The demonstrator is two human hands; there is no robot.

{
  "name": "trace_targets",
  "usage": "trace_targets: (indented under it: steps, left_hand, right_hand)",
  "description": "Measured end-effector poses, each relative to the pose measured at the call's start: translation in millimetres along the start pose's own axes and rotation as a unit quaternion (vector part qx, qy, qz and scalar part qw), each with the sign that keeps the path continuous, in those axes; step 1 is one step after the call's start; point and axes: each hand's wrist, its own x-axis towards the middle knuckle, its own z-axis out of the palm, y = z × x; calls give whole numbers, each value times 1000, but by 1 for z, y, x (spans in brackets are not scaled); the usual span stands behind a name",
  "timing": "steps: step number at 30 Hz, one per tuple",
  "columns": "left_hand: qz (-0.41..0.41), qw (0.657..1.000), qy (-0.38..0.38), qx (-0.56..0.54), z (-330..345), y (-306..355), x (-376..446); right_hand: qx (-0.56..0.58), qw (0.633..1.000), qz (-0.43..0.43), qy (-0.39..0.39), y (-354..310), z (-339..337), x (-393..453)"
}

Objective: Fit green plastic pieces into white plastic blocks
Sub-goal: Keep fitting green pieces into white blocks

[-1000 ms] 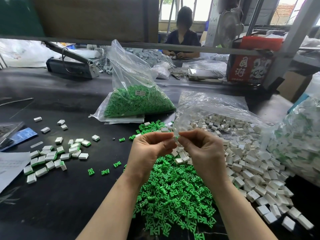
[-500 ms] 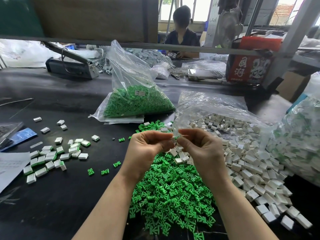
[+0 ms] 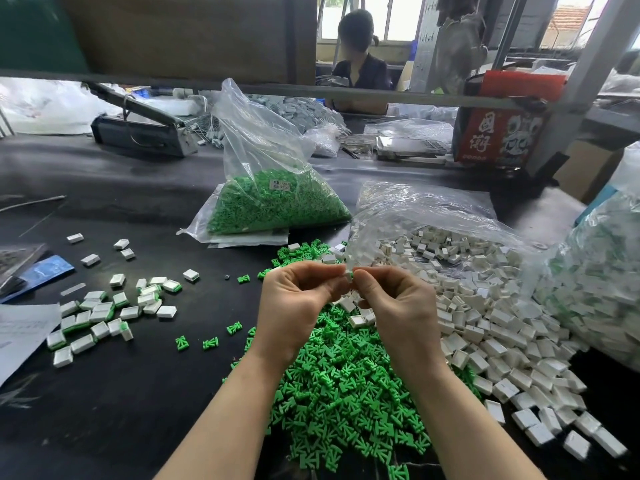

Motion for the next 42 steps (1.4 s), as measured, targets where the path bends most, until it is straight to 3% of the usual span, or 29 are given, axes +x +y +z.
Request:
trace_targets:
  steps: [38,42]
  left_hand:
    - [60,990,-82,99,-14,-1,2]
    - [55,996,-48,48,-9,-1,-1]
  right_hand:
    - [-116,985,-33,-123,0,-15,7]
    - [-57,993,-49,-88,-1,-13,6]
